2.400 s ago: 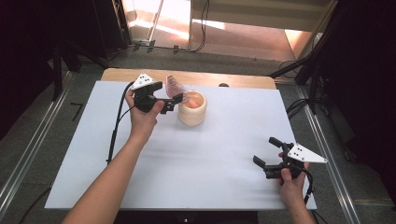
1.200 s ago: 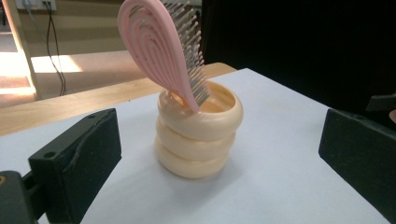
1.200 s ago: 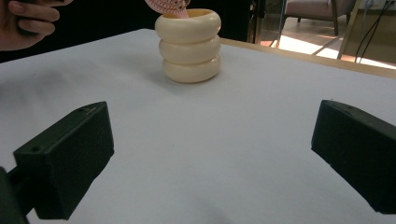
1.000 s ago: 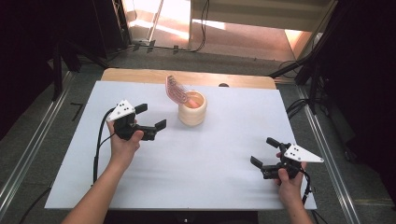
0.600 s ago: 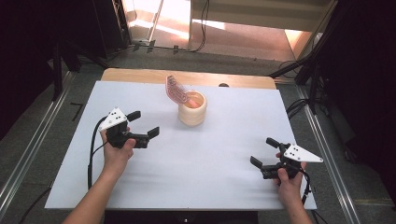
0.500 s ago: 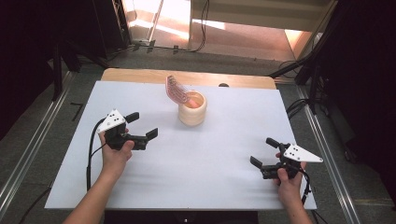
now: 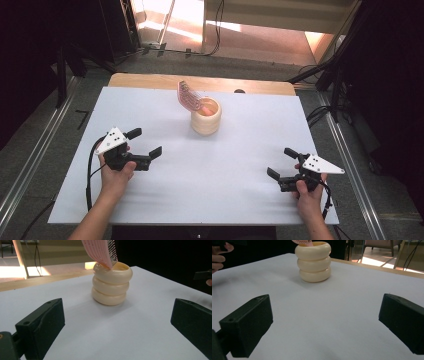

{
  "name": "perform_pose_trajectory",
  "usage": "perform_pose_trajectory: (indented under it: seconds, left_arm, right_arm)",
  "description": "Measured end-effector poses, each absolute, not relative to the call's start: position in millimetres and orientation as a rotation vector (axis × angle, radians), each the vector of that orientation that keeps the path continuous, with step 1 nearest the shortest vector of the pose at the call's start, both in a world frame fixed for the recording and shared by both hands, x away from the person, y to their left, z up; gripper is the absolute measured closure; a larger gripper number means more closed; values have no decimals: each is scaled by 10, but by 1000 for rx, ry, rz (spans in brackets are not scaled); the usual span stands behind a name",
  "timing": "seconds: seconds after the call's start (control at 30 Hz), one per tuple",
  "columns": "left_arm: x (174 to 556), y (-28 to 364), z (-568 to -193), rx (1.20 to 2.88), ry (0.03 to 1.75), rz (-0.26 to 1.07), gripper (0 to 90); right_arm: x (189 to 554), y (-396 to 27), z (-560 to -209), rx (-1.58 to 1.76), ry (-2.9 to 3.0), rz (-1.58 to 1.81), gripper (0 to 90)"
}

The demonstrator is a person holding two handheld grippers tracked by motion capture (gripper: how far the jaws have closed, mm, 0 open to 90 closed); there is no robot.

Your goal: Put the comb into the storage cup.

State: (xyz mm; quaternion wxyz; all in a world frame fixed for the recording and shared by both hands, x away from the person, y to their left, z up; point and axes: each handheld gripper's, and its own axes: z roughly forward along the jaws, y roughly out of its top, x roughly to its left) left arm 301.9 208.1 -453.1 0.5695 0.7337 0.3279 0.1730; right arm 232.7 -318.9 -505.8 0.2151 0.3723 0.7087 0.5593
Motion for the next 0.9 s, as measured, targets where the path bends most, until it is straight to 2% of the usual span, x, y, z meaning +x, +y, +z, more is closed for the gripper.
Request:
perform_pose_trajectory:
  seconds: [0.9]
  left_arm:
    - [2697, 2539, -4693, 1747, 809, 474, 0]
  right_arm:
    - [2340, -3152, -5077, 1038, 1970, 1541, 0]
